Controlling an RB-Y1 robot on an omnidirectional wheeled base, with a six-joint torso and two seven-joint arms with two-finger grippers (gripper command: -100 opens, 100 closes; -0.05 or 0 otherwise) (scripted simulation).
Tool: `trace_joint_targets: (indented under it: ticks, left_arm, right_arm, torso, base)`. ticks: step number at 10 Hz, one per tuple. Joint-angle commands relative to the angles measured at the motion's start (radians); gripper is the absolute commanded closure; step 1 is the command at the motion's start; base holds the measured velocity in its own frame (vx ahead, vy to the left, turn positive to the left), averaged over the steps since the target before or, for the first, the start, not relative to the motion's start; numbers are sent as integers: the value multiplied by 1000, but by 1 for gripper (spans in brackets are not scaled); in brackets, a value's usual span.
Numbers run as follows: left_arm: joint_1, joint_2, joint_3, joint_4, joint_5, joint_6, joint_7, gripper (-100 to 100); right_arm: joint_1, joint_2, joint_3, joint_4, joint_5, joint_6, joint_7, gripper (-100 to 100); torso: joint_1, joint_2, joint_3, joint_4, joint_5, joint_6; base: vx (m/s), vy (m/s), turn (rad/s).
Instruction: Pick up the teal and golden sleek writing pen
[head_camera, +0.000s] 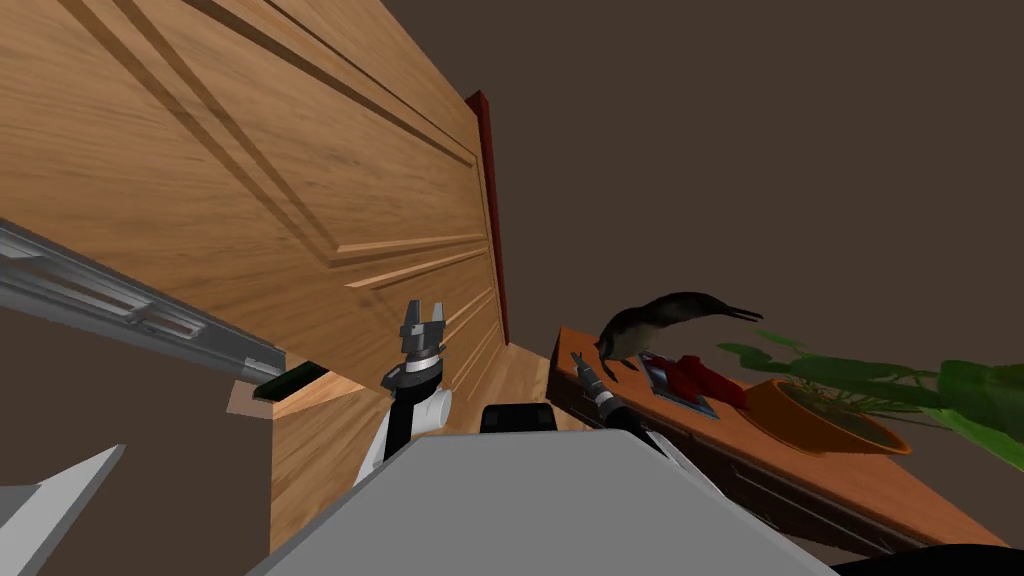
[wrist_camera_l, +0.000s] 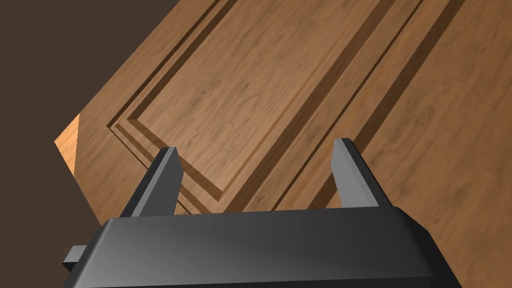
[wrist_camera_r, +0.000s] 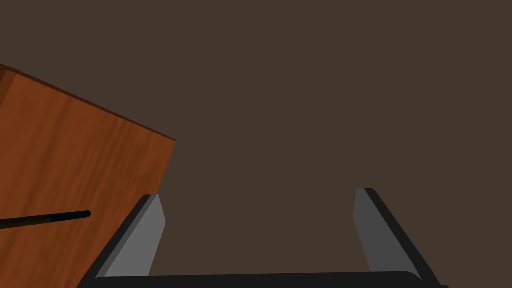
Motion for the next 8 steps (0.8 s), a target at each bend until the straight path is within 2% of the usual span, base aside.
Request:
trace_joint_targets:
  ticks: [1,3,4,6,7,8]
  left_arm:
    - [0,0,0,0,0,0,0,0]
    - [0,0,0,0,0,0,0,0]
    - [0,0,0,0,0,0,0,0]
    - [0,0,0,0,0,0,0,0]
    - [0,0,0,0,0,0,0,0]
    - [0,0,0,0,0,0,0,0]
  right_arm:
    - [-1,-14,7,3,-6,34,-2,-100]
    - [7,-72,34,70,-29,95,-9,-100]
    - [7,-72,34,70,-29,98,-9,-100]
    - [15,-129,62,132,-52,162,-14,-100]
    - [15,-129,62,136,-52,165,-14,-100]
    - [19,-157,76,168,-64,198,-16,-100]
  torso:
    - [0,0,0,0,0,0]
    - [0,0,0,0,0,0]
    - [0,-1,-1,0,0,0]
    - [-1,0,0,0,0,0]
    - [-2,-1,-1,0,0,0]
    - [-1,-1,0,0,0,1]
  base:
    - [36,-9,179]
    - [54,-6,382]
    - [53,-20,183]
    - [50,-30,351]
    - [47,-28,195]
    - [54,-23,324]
